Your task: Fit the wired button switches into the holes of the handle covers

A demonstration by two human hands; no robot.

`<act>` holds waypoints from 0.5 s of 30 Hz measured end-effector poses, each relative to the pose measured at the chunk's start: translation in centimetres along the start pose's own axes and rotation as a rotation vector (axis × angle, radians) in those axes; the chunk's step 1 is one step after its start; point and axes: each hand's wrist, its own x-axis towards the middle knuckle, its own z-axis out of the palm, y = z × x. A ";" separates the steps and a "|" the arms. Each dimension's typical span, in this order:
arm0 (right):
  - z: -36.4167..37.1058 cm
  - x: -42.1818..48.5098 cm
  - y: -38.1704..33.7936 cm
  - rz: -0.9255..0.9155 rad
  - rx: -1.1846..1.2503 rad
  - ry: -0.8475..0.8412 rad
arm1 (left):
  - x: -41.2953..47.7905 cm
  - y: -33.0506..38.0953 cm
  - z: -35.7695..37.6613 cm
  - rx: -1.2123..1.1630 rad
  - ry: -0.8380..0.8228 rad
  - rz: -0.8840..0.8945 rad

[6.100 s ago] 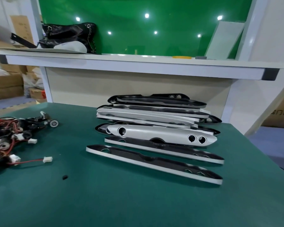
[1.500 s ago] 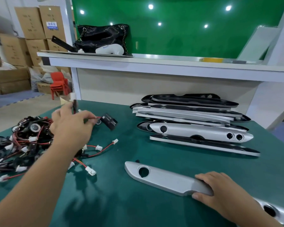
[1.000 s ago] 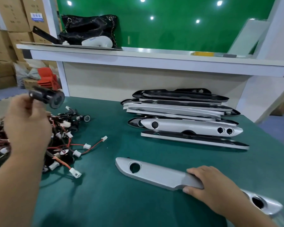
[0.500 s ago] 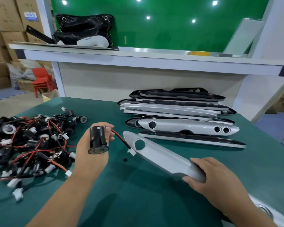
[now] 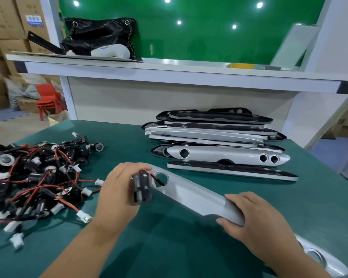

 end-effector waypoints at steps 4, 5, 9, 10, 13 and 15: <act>-0.2 -0.3 -0.5 -0.018 0.046 0.030 | 0.2 0.4 0.7 0.289 -0.072 0.100; -0.3 -0.3 -0.5 -0.023 0.050 0.029 | 0.1 0.5 1.0 0.310 -0.079 0.041; 0.0 -0.3 -0.3 -0.016 0.037 -0.014 | -0.4 0.3 1.6 0.290 -0.232 -0.249; 0.1 -0.3 -0.3 -0.007 0.034 -0.021 | -0.6 0.1 1.6 0.282 -0.269 -0.266; 0.3 -0.2 -0.1 0.012 0.016 -0.040 | -0.8 -0.1 1.5 0.296 -0.435 -0.278; 0.5 -0.2 0.0 0.021 0.011 -0.054 | -0.8 0.1 1.3 0.251 -0.551 -0.284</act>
